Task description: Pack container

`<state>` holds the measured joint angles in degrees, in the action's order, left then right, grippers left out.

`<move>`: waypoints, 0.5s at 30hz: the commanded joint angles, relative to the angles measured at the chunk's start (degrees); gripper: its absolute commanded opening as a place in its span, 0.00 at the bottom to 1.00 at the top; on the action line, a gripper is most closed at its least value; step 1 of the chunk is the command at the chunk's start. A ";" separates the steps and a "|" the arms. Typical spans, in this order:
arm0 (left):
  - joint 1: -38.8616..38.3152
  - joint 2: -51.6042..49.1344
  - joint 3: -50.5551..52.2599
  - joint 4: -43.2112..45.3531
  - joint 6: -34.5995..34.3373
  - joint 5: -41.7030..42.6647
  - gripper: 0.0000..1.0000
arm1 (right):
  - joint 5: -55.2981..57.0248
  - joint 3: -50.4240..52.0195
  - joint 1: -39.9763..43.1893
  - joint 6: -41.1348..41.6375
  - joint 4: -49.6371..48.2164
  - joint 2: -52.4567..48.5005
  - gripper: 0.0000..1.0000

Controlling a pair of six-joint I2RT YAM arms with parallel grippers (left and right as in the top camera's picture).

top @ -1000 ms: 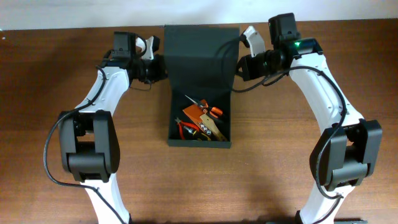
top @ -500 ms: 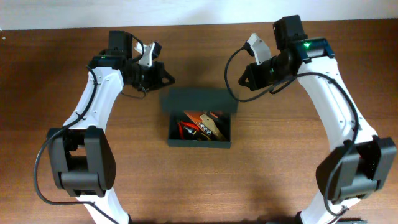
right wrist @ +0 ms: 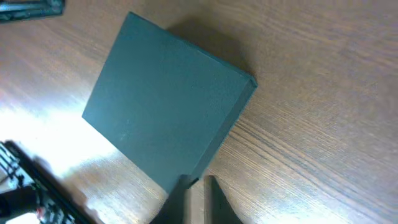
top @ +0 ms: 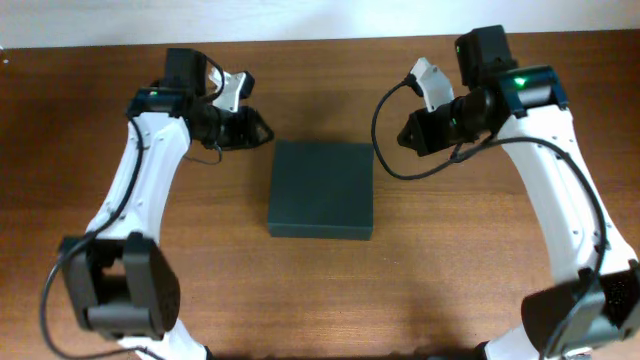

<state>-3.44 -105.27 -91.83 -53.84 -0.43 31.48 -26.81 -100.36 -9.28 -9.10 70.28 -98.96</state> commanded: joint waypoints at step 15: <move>-0.15 21.53 -0.96 -9.75 3.58 -11.30 0.99 | 0.07 -0.96 -0.42 -5.88 10.01 10.10 0.99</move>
<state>-3.44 -88.36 -91.83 -61.17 1.96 24.95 -26.55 -100.36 -9.28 -9.41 78.26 -92.60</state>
